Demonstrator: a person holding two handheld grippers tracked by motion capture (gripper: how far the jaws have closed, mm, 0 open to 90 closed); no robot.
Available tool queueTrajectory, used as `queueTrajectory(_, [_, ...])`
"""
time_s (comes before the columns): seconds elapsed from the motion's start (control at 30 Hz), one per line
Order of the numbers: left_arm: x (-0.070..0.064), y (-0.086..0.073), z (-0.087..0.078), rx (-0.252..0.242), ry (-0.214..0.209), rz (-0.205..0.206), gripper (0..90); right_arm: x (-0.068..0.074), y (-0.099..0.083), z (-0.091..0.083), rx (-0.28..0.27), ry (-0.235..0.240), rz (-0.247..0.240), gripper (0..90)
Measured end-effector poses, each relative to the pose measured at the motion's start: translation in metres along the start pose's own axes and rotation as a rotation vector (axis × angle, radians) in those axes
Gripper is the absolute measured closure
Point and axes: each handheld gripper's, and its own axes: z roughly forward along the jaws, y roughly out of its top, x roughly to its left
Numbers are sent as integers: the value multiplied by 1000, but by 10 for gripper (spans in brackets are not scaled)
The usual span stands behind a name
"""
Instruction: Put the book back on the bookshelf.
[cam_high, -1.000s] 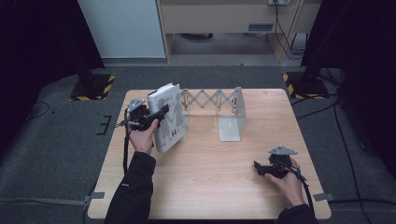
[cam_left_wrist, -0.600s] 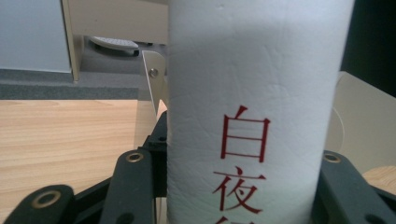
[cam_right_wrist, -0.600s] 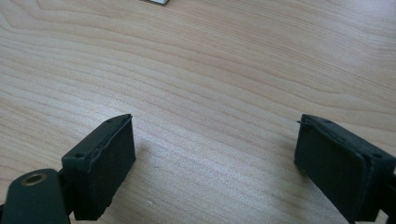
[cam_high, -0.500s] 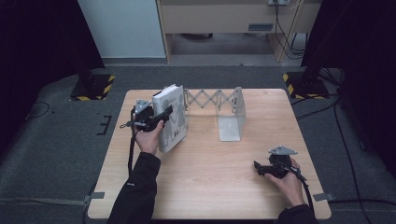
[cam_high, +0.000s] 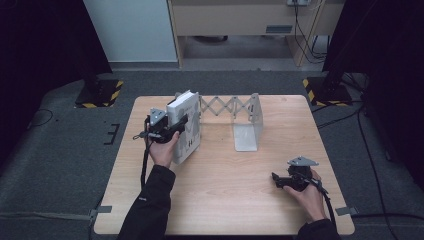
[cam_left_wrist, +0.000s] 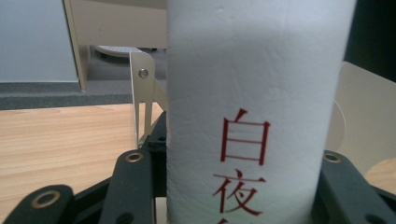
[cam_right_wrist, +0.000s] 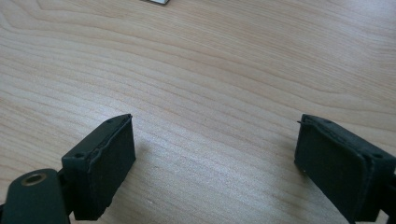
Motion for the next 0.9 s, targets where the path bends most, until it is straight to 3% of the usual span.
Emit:
queueTrajectory(0.3, [-10, -20, -22, 2, 14, 74, 518, 0, 0, 0, 3, 2, 0, 123])
queueTrajectory(0.53, [-13, -33, -32, 9, 23, 85, 517, 0, 0, 0, 2, 1, 0, 124])
queueTrajectory(0.73, [-11, -41, -37, 20, 39, 60, 517, 0, 0, 0, 3, 2, -1, 123])
queueTrajectory(0.9, [-12, -48, -35, -20, 54, 64, 518, 0, 0, 0, 2, 1, -1, 123])
